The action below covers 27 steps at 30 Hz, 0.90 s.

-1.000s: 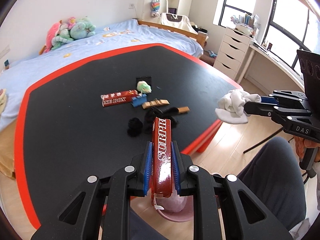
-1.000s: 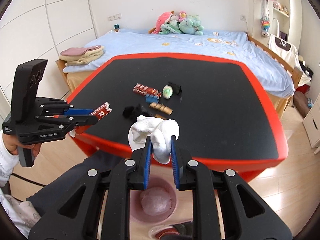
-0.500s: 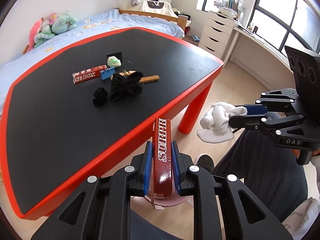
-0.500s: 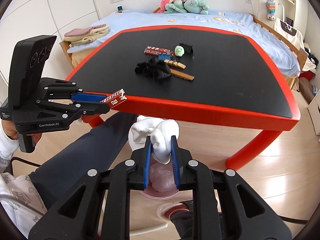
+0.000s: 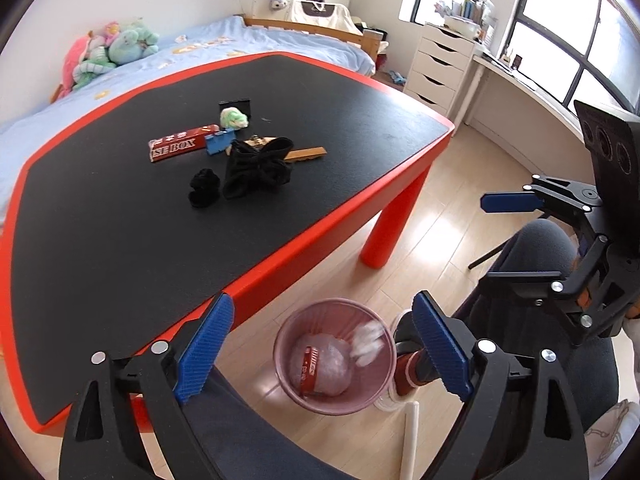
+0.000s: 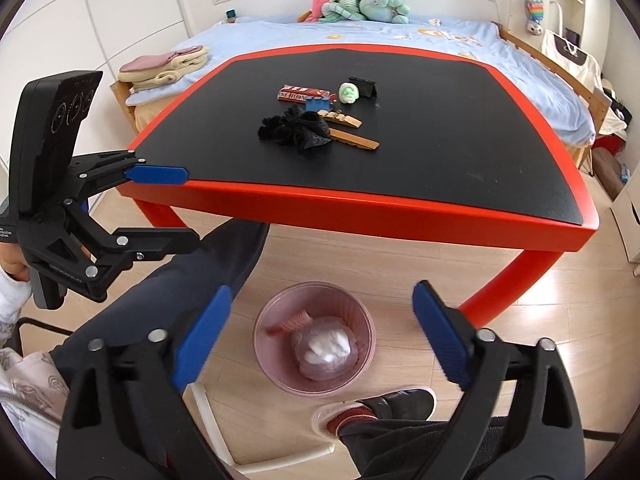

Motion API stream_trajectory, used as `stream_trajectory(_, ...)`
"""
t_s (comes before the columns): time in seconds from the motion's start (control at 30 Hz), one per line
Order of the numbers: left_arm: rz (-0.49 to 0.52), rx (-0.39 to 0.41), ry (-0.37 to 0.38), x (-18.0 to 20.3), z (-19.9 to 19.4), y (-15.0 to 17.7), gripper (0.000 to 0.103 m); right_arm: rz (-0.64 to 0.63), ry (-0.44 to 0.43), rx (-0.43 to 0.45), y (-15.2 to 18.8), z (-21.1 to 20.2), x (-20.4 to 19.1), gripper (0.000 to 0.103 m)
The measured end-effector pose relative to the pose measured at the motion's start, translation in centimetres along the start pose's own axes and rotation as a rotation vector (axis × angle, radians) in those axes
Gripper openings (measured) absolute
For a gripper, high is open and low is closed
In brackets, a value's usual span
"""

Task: Collect trash
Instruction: 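Carry both items over the pink wastebasket and open both tools to drop them, then grasp the black mesh cloth with the left tool while the right tool grasps the wooden stick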

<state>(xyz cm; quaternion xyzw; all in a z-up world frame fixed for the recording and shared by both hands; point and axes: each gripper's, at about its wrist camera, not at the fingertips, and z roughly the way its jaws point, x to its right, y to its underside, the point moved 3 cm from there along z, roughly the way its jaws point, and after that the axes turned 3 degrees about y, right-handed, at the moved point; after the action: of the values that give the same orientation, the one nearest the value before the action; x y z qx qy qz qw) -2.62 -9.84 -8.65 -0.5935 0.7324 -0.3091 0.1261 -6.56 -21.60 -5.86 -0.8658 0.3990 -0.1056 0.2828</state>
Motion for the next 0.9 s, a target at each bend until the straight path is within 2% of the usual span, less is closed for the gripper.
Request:
stream_trajectory(0.13, -0.016, 0.011, -0.017, -0.6, -0.3, -0.1, 0.095, 0.005, 0.001, -0.008, 0.1, 0.3, 0.1, 0.096)
stream_trajectory(0.6, -0.032, 0.02, -0.045, -1.7, -0.8, -0.4, 0.095, 0.018, -0.02, -0.009, -0.1, 0.4, 0.0, 0.099)
stream_trajectory(0.9, -0.001, 0.041, -0.061, -2.5, -1.3, -1.5, 0.095, -0.007, -0.034, 0.01, -2.0, 0.3, 0.2, 0.099)
